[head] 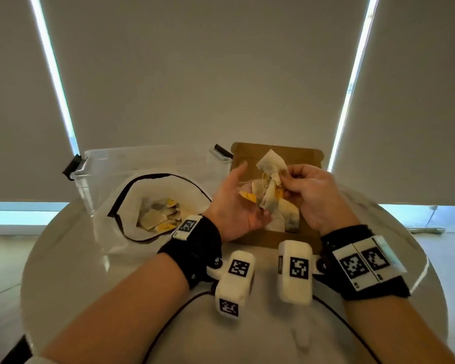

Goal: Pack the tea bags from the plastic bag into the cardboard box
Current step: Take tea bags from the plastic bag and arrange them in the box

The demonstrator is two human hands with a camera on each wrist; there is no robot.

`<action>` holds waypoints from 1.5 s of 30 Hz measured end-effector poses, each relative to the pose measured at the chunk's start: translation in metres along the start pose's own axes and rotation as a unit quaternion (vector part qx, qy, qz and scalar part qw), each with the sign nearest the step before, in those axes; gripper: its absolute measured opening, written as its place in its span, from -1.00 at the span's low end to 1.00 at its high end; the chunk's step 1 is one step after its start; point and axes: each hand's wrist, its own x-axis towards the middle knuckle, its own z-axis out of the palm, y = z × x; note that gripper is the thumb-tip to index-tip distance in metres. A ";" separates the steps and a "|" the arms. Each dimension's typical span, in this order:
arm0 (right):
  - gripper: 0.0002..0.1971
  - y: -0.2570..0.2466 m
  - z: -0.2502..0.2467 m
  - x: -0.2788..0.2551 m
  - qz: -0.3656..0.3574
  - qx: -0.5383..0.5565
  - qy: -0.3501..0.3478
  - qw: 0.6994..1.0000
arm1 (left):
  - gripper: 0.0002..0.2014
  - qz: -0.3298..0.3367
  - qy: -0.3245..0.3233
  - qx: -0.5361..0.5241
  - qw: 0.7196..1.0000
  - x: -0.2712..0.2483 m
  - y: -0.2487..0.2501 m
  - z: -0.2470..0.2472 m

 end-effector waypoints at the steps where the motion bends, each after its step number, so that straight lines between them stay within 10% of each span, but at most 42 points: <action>1: -0.93 0.005 0.002 0.000 0.014 -0.011 -0.002 1.000 | -0.36 -0.003 0.006 0.010 1.000 0.002 -0.001 0.001; 13: -0.78 0.024 0.012 0.004 -0.072 -0.254 0.015 0.964 | -0.75 0.080 0.105 0.092 0.987 0.007 -0.015 -0.014; 23: -0.59 0.023 -0.003 0.005 -0.193 -0.328 -0.202 0.902 | -0.33 -0.060 0.076 0.137 0.986 -0.007 0.000 -0.017; 32: -0.82 0.025 -0.007 0.010 -0.232 -0.289 -0.116 0.922 | -0.48 -0.067 0.028 0.252 0.965 -0.014 0.001 -0.014; 37: -0.91 0.022 -0.012 0.011 -0.130 -0.179 -0.002 0.975 | -0.81 -0.082 0.045 0.287 0.953 -0.015 0.003 -0.020; 45: -0.88 0.017 -0.020 0.013 -0.051 -0.101 0.069 0.991 | -0.80 -0.123 0.020 0.284 0.951 -0.018 0.008 -0.022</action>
